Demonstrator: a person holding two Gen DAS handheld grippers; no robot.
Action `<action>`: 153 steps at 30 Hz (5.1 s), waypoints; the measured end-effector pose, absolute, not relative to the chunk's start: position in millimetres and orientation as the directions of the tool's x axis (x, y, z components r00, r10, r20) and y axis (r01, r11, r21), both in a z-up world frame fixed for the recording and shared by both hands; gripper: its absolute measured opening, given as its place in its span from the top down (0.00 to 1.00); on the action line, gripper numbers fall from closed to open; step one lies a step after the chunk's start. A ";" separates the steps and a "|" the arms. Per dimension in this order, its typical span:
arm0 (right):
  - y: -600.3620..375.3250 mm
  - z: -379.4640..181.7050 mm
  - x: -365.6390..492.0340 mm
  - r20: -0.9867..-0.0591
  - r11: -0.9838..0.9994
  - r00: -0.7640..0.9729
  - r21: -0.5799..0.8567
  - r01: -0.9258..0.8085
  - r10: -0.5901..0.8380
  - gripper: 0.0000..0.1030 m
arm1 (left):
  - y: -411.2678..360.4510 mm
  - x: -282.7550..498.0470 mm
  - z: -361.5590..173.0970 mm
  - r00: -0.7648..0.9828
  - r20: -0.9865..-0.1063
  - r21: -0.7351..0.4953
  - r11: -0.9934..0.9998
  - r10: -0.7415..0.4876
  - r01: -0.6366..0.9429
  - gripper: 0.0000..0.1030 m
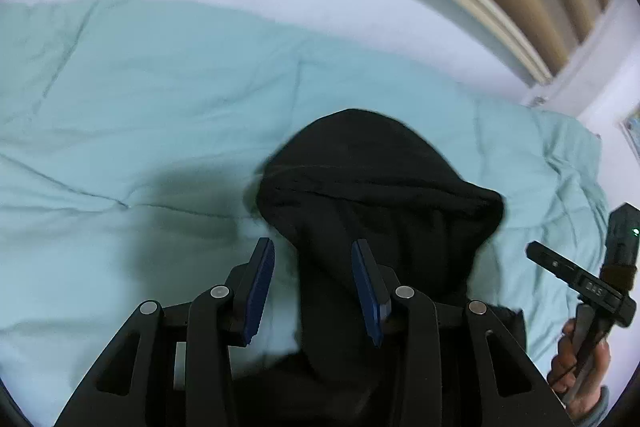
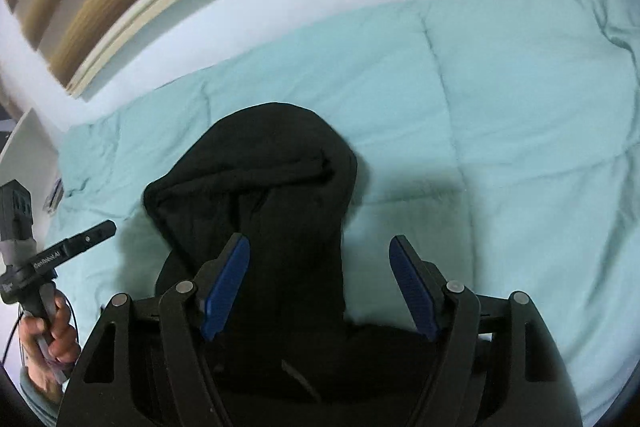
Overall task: Fold large clothes
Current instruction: 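Grasp the jacket hood with both tools, then lift the held hood with both tools and carry it over the jacket body, then lay the hood down onto the jacket body and open both tools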
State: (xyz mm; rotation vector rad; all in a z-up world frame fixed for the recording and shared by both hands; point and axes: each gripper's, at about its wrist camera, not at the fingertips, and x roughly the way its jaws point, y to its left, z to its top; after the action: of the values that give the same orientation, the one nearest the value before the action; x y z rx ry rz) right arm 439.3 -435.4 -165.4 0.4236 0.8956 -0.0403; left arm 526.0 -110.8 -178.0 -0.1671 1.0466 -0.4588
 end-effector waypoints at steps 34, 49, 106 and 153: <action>-488.9 -272.5 471.1 -0.803 0.860 0.510 0.464 0.212 0.307 0.58 | -55.9 554.9 -253.7 0.335 -0.786 -0.483 0.854 -0.519 0.191 0.61; -435.0 -183.0 492.8 -0.724 0.918 0.625 0.395 0.030 0.291 0.50 | -131.7 572.9 -181.9 0.403 -0.721 -0.422 0.818 -0.564 0.390 0.52; -504.8 -281.2 542.4 -0.689 0.752 0.357 0.655 -0.066 0.631 0.44 | -128.7 628.7 -275.8 0.178 -0.720 -0.605 0.732 -0.671 0.313 0.28; -387.8 -59.1 128.1 -0.762 0.987 0.628 0.142 -0.076 0.158 0.67 | -48.0 231.0 -75.6 0.433 -0.689 -0.306 0.774 -0.582 0.554 0.85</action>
State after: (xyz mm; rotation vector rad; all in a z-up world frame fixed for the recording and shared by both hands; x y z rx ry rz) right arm 128.1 -387.8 -59.1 0.0993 0.8825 0.1347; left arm 231.0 -48.0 -75.6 -0.0357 0.8723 -0.7078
